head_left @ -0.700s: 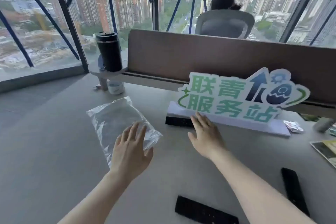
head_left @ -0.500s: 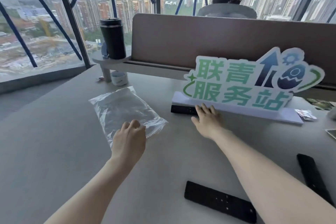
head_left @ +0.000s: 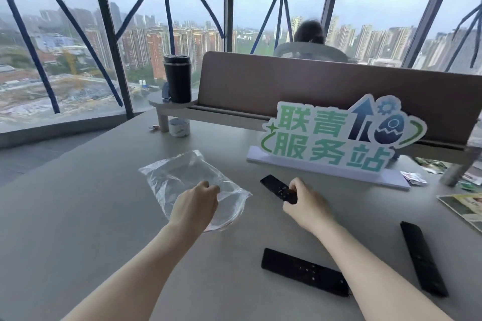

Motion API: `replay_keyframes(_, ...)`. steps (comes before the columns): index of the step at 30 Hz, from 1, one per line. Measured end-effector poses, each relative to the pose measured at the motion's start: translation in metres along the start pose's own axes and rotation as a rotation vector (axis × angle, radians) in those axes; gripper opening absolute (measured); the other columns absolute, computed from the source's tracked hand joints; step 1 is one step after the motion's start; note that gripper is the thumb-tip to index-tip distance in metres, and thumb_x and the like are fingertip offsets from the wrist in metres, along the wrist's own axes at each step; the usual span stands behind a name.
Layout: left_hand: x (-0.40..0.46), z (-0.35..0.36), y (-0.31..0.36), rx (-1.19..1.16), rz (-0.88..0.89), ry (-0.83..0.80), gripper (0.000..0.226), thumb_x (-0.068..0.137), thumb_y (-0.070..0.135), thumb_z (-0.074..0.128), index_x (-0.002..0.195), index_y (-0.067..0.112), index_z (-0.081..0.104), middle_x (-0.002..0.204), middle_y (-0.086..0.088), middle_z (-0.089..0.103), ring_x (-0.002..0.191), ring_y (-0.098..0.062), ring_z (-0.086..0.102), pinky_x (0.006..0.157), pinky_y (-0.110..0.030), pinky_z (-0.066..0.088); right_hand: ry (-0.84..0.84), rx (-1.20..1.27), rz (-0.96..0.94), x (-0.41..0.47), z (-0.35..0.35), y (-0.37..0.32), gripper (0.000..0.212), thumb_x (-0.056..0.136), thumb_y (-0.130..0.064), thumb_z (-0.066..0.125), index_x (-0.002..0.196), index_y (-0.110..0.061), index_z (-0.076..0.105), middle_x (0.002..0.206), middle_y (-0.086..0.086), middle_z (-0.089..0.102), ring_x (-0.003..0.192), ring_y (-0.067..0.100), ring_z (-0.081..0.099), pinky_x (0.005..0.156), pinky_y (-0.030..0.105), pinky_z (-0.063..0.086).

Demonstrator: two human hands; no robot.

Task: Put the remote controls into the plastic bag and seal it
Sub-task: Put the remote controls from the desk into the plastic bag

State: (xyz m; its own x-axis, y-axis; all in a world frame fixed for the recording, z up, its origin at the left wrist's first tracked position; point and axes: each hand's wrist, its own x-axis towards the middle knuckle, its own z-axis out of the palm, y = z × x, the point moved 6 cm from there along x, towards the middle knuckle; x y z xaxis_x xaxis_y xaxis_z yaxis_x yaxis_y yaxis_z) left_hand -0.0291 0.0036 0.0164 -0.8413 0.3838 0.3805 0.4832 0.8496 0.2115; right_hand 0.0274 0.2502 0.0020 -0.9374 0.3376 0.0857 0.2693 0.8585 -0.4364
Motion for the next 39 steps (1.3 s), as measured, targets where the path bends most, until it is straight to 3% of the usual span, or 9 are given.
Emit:
replay_keyframes(6, -0.012, -0.028, 0.034, -0.053, 0.027, 0.072, 0.017, 0.087, 0.013, 0.045, 0.087, 0.009, 0.062, 0.079, -0.013, 0.055, 0.068, -0.04, 0.061, 0.052, -0.038, 0.045, -0.243, 0.437, 0.006, -0.078, -0.052, -0.022, 0.017, 0.075, -0.037, 0.073, 0.091, -0.033, 0.069, 0.082, -0.008, 0.066, 0.063, 0.009, 0.054, 0.06, 0.026, 0.039)
replay_keyframes(10, -0.024, -0.038, 0.059, -0.136, 0.047, 0.098, 0.02, 0.088, 0.013, 0.045, 0.089, 0.007, 0.064, 0.085, -0.013, 0.058, 0.073, -0.038, 0.06, 0.056, -0.035, 0.042, -0.244, 0.348, -0.031, -0.093, -0.034, -0.055, 0.027, 0.078, -0.029, 0.075, 0.105, -0.023, 0.071, 0.083, -0.012, 0.063, 0.074, 0.007, 0.057, 0.063, 0.021, 0.041)
replay_keyframes(16, -0.04, -0.047, 0.057, -0.231, 0.003, 0.156, 0.022, 0.086, 0.012, 0.048, 0.083, 0.005, 0.068, 0.081, -0.015, 0.063, 0.072, -0.035, 0.061, 0.062, -0.04, 0.051, -0.249, 0.91, 0.014, -0.103, 0.003, -0.075, 0.034, 0.09, -0.002, 0.064, 0.122, -0.012, 0.065, 0.103, 0.006, 0.061, 0.075, 0.014, 0.057, 0.07, 0.026, 0.052)
replay_keyframes(20, -0.048, -0.046, 0.052, -0.241, -0.028, 0.146, 0.023, 0.086, 0.008, 0.048, 0.067, 0.005, 0.061, 0.068, -0.011, 0.054, 0.062, -0.031, 0.053, 0.055, -0.037, 0.043, -0.006, 0.703, 0.076, -0.111, -0.02, -0.028, 0.034, 0.087, 0.002, 0.05, 0.092, -0.024, 0.072, 0.101, 0.0, 0.07, 0.085, 0.018, 0.063, 0.087, 0.039, 0.053)
replay_keyframes(24, -0.06, -0.044, 0.051, -0.27, -0.036, 0.136, 0.025, 0.091, 0.019, 0.047, 0.076, 0.01, 0.066, 0.079, -0.008, 0.061, 0.072, -0.03, 0.059, 0.057, -0.033, 0.042, -0.193, 0.076, 0.113, -0.13, -0.023, 0.021, 0.051, 0.093, -0.029, 0.054, 0.143, -0.021, 0.047, 0.15, 0.001, 0.047, 0.135, 0.024, 0.046, 0.107, 0.035, 0.04)
replay_keyframes(26, -0.068, -0.044, 0.05, -0.251, -0.065, 0.129, 0.024, 0.092, 0.024, 0.046, 0.088, 0.017, 0.068, 0.085, -0.006, 0.063, 0.078, -0.031, 0.06, 0.057, -0.031, 0.038, -0.284, -0.035, 0.147, -0.145, -0.016, 0.036, 0.063, 0.092, -0.042, 0.054, 0.149, -0.022, 0.037, 0.155, 0.002, 0.041, 0.139, 0.025, 0.042, 0.108, 0.038, 0.04)
replay_keyframes(32, -0.086, -0.041, 0.056, -0.256, -0.111, 0.13, 0.026, 0.093, 0.031, 0.044, 0.104, 0.028, 0.067, 0.1, -0.002, 0.066, 0.089, -0.033, 0.062, 0.064, -0.032, 0.039, -0.149, -0.053, 0.047, -0.173, -0.02, 0.031, 0.026, 0.086, -0.036, 0.061, 0.11, -0.024, 0.065, 0.102, -0.002, 0.06, 0.098, 0.02, 0.057, 0.075, 0.034, 0.048)
replay_keyframes(36, -0.083, -0.038, 0.074, -0.355, -0.083, 0.1, 0.023, 0.091, 0.032, 0.047, 0.101, 0.031, 0.068, 0.105, -0.001, 0.069, 0.093, -0.029, 0.063, 0.073, -0.035, 0.049, -0.147, 0.421, 0.09, -0.191, -0.052, 0.035, 0.018, 0.09, -0.033, 0.063, 0.089, -0.016, 0.069, 0.062, -0.004, 0.056, 0.039, 0.008, 0.043, 0.044, 0.023, 0.034)
replay_keyframes(39, -0.074, -0.042, 0.104, -0.404, -0.006, 0.086, 0.024, 0.091, 0.026, 0.048, 0.102, 0.025, 0.069, 0.104, -0.007, 0.07, 0.093, -0.029, 0.063, 0.076, -0.036, 0.049, -0.261, 0.532, 0.097, -0.199, -0.07, 0.028, 0.022, 0.091, -0.033, 0.064, 0.094, -0.013, 0.072, 0.062, 0.0, 0.06, 0.039, 0.006, 0.037, 0.037, 0.016, 0.025)
